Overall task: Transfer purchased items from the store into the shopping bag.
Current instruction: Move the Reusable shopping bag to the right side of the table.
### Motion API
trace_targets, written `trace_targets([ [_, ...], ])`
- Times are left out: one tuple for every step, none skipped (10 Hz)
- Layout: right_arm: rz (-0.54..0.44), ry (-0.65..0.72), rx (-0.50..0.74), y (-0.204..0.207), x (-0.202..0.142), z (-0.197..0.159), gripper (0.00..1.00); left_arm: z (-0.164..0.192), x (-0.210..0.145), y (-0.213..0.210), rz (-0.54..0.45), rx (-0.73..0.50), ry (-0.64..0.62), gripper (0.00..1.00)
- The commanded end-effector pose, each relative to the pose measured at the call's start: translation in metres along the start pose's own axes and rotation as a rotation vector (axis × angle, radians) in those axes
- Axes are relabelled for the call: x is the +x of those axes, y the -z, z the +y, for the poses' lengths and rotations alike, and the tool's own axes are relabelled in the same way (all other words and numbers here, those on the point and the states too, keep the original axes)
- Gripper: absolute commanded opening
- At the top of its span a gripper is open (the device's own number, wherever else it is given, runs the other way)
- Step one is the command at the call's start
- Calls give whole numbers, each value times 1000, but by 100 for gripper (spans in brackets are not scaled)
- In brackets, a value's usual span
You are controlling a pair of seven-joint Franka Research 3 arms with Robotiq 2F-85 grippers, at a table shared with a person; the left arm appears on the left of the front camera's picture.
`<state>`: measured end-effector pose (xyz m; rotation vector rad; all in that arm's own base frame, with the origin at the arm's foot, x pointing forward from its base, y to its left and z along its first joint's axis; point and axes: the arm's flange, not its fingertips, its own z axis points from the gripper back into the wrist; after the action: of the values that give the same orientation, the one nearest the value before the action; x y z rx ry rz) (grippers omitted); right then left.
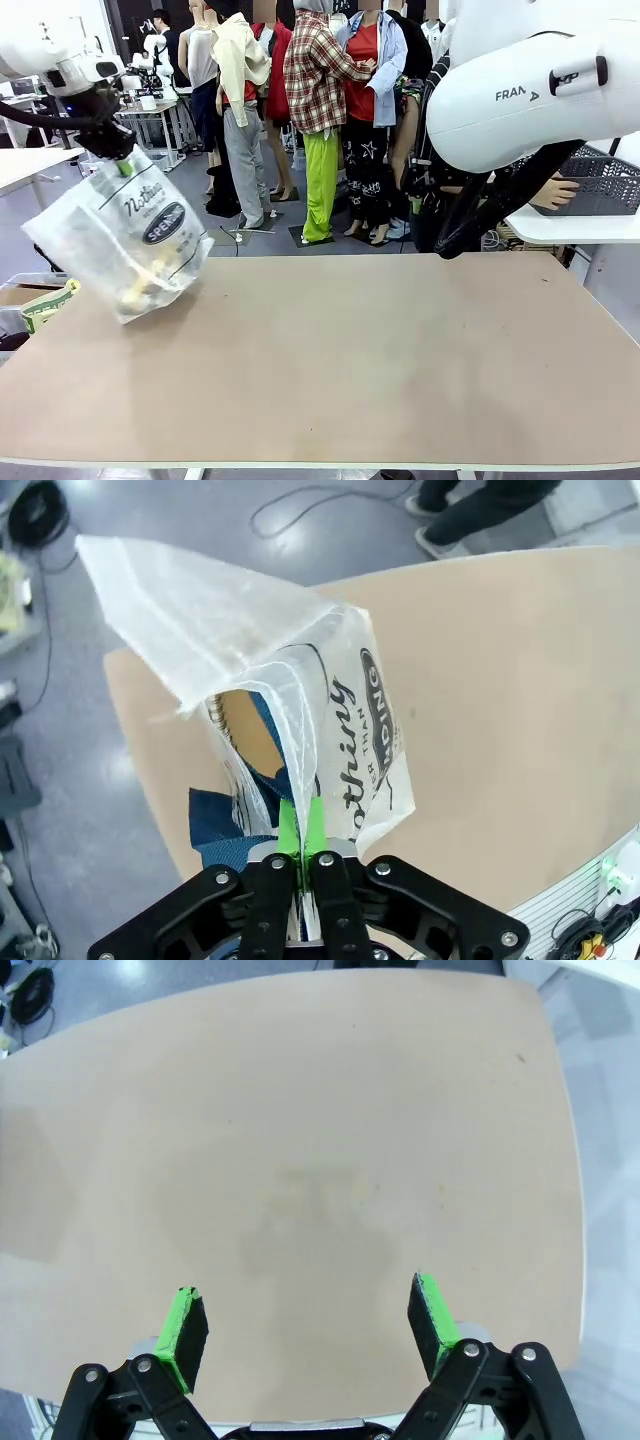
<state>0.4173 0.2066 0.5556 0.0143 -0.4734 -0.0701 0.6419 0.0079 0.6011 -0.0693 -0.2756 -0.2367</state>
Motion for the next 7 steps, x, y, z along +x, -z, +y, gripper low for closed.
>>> trace_targets([
  [1, -12, 3, 0, 1, -1, 100, -1, -16, -19, 31, 53, -70, 0],
  [1, -12, 3, 0, 1, -1, 100, 0, -26, -24, 32, 80, -100, 0],
  [1, -12, 3, 0, 1, -1, 100, -2, -32, -25, 39, 83, -90, 0],
  [1, -12, 3, 0, 1, -1, 100, 0, -37, -23, 65, 100, -91, 0],
  [1, -12, 3, 0, 1, -1, 100, 6, -40, -20, 79, 109, -116, 0],
  [1, -12, 3, 0, 1, -1, 100, 9, -41, -14, 86, 92, -122, 0],
  [1, -12, 3, 0, 1, -1, 100, 9, -44, -8, 97, 92, -130, 0],
])
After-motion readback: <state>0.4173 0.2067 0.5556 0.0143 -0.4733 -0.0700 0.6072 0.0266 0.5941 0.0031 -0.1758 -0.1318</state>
